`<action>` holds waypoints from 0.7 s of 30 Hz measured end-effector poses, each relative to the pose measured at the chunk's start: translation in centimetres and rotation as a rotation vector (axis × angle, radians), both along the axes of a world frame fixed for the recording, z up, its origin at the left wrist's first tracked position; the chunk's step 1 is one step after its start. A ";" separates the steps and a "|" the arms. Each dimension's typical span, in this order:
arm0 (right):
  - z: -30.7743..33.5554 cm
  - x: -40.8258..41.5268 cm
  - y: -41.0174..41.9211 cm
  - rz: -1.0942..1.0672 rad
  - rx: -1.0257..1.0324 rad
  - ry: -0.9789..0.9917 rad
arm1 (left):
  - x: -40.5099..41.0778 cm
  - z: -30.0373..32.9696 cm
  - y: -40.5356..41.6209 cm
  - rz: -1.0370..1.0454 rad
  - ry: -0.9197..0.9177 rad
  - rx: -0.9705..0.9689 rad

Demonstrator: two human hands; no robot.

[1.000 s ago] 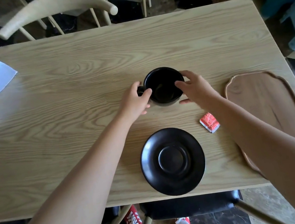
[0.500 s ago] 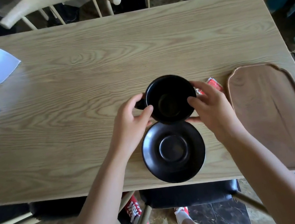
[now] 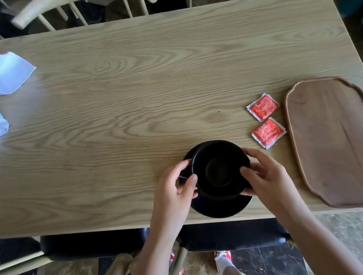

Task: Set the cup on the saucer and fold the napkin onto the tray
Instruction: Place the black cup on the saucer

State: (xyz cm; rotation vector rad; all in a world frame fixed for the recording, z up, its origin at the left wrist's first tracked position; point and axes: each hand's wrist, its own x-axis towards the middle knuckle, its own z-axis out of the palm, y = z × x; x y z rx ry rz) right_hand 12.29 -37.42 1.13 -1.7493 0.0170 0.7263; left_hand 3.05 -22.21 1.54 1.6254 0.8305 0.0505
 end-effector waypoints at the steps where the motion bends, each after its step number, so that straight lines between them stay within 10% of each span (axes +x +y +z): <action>1: -0.1 -0.1 0.0 0.013 -0.010 -0.008 | -0.2 -0.1 -0.1 -0.005 0.007 0.001; 21: -0.7 -0.8 -0.7 0.029 -0.083 -0.131 | -1.3 -1.7 -0.5 -0.044 -0.129 0.273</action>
